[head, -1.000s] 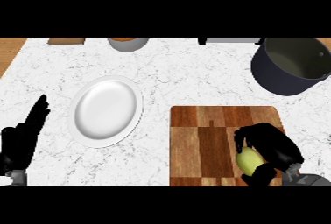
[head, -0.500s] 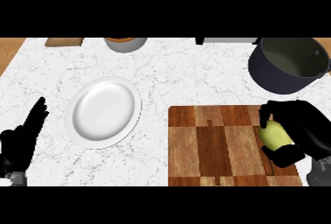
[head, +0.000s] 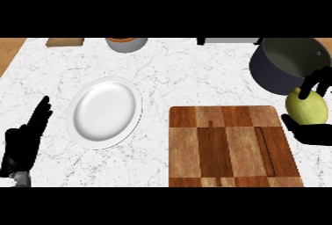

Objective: Pick the lemon from the cutting board and place it in the pot

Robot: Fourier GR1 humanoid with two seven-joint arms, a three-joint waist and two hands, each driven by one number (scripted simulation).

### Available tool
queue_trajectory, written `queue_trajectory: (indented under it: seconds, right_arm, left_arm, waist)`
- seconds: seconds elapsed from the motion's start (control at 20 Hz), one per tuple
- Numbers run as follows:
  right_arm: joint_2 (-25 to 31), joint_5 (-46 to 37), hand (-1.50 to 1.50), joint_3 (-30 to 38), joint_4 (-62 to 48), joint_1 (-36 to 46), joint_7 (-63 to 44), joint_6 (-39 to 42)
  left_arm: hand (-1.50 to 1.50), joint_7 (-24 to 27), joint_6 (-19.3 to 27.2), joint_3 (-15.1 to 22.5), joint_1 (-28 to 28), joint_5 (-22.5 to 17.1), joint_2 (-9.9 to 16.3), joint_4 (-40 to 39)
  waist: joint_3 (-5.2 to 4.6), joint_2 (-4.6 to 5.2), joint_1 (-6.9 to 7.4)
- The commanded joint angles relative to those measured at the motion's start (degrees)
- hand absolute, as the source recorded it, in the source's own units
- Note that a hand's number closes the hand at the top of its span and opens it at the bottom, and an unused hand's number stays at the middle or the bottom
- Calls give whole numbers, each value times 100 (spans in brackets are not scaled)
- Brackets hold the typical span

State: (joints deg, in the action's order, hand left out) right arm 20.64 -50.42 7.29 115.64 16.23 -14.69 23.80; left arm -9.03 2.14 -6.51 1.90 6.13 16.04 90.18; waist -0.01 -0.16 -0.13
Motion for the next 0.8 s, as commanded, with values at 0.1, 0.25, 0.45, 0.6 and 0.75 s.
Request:
queue_trajectory:
  seconds: [0.1, 0.25, 0.45, 0.6, 0.75]
  right_arm:
    - [37, 841, 150, 941, -350, 899, -273, 210]
    - [532, 990, 150, 1516, -1636, 1220, 573, -267]
    - [834, 1028, 150, 1654, -2540, 1812, 784, -502]
    - [747, 807, 150, 1338, -3130, 1881, 1058, -900]
    - [1247, 957, 150, 1747, -4330, 2176, 1835, -1139]
  left_arm:
    - [0, -28, 89, 15, -229, 100, -147, -119]
    - [0, 98, -217, -209, -227, -113, 78, -248]
    - [0, 313, -274, -220, 5, -46, 51, -230]
    - [0, -72, -43, 91, 125, 233, -263, 194]
    - [0, 50, -245, -147, 44, 65, -31, 163]
  waist:
    - [0, 12, 17]
    - [2, 31, 55]
    - [1, 34, 87]
    - [2, 27, 86]
    - [4, 40, 116]
